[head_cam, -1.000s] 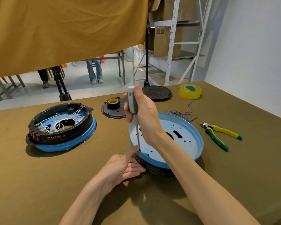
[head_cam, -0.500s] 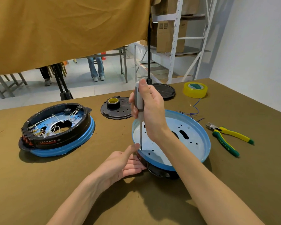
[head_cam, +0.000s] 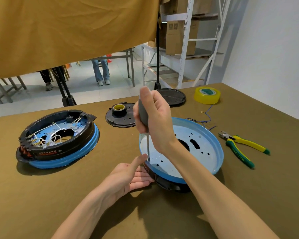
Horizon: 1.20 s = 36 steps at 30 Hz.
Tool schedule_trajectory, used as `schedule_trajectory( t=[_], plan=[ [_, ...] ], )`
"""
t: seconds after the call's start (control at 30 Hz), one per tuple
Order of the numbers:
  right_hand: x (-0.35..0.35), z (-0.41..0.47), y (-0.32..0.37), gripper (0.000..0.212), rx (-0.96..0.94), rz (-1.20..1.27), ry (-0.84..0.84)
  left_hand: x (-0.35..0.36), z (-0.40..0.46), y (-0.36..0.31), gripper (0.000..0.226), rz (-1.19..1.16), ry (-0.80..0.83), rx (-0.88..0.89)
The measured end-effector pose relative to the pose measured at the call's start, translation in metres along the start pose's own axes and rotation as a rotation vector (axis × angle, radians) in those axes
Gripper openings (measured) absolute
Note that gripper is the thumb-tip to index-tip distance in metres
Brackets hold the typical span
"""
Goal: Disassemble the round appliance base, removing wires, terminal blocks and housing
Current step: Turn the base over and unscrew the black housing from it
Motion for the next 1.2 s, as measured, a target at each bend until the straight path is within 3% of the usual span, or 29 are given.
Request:
schedule_trajectory(
  t=[0.17,0.3,0.53,0.77,0.93,1.03,1.2],
  plan=[
    [-0.009,0.007,-0.003,0.045,0.092,-0.007,-0.041,-0.002,0.003,0.002,0.102,-0.006,-0.006,-0.009],
    [-0.011,0.006,0.000,0.037,0.054,0.118,-0.084,-0.002,0.004,0.002,0.103,0.008,-0.011,-0.002],
    [-0.016,0.007,0.003,0.037,0.015,0.025,-0.062,-0.003,0.003,0.003,0.104,0.013,-0.017,0.003],
    [0.003,0.001,-0.009,0.055,0.140,0.069,-0.007,0.000,-0.003,0.004,0.112,0.041,-0.010,0.021],
    [0.003,-0.001,-0.001,0.062,0.047,-0.004,-0.061,0.000,-0.004,0.004,0.105,0.030,-0.010,0.023],
    [0.003,0.000,0.002,0.046,-0.018,0.012,-0.049,0.000,-0.004,0.003,0.107,0.032,-0.015,0.019],
    [0.003,0.002,-0.012,0.056,0.108,0.043,-0.020,0.000,-0.003,0.004,0.109,0.046,-0.013,0.011]
  ],
)
Point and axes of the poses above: each hand's wrist, its own z-axis towards the middle knuckle, its own x-axis out of the palm, y = z × x, the point moved 9 cm from there along z, towards the middle knuckle, and after that the axes turned 12 degrees about -x, right-handed, at the moved point
